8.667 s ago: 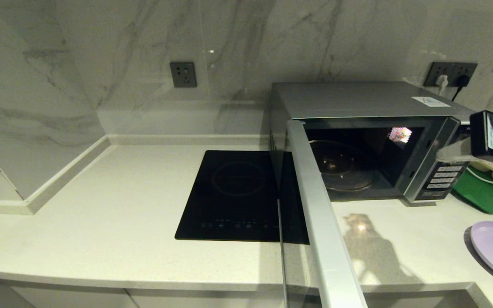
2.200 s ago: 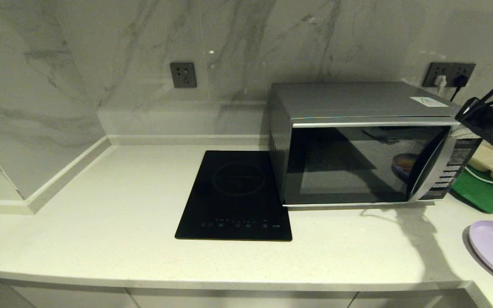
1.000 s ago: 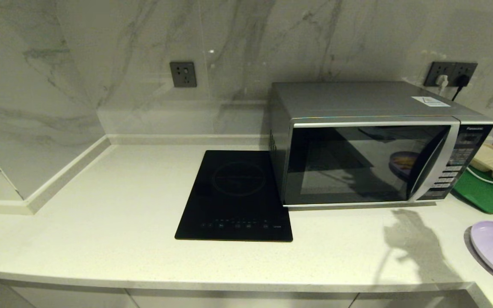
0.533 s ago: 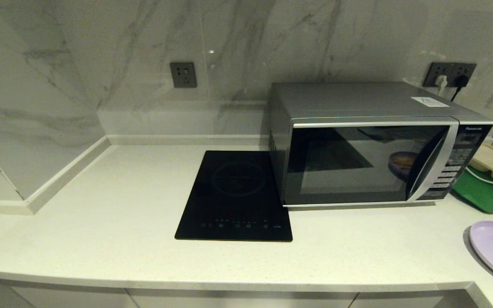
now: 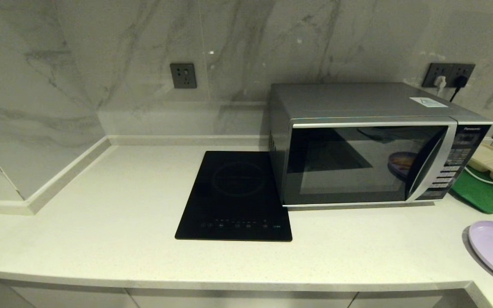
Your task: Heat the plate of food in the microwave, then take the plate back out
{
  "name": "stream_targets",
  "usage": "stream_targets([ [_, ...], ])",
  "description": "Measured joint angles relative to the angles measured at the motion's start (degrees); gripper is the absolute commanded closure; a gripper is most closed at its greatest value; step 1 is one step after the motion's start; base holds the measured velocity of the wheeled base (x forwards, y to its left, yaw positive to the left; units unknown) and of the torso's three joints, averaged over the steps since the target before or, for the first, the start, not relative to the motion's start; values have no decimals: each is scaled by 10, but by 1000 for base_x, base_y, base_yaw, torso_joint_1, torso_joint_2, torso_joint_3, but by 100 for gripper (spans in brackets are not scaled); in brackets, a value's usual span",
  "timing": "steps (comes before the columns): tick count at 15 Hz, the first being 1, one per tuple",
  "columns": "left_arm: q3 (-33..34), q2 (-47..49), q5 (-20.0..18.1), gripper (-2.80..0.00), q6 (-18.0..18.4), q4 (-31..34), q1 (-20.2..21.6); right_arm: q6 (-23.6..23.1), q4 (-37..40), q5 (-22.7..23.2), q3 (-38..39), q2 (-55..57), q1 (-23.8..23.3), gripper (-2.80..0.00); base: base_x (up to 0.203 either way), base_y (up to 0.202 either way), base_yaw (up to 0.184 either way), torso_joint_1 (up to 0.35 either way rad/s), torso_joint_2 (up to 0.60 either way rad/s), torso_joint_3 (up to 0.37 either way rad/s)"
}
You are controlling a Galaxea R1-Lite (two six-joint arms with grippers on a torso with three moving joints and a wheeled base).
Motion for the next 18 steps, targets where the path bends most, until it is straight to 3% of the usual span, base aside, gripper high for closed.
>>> stream_targets([
  [4,0,0,0,0,0,0,0,-4,-8,-35,94,-121,38,0,0,0,0,0,0,0],
  [7,0,0,0,0,0,0,0,-7,-66,-70,192,-202,44,0,0,0,0,0,0,0],
  [10,0,0,0,0,0,0,0,-4,-168,-118,314,-257,45,0,0,0,0,0,0,0],
  [14,0,0,0,0,0,0,0,-1,-309,-114,449,-284,45,0,0,0,0,0,0,0],
  [18,0,0,0,0,0,0,0,-4,-568,-114,680,-287,45,0,0,0,0,0,0,0],
])
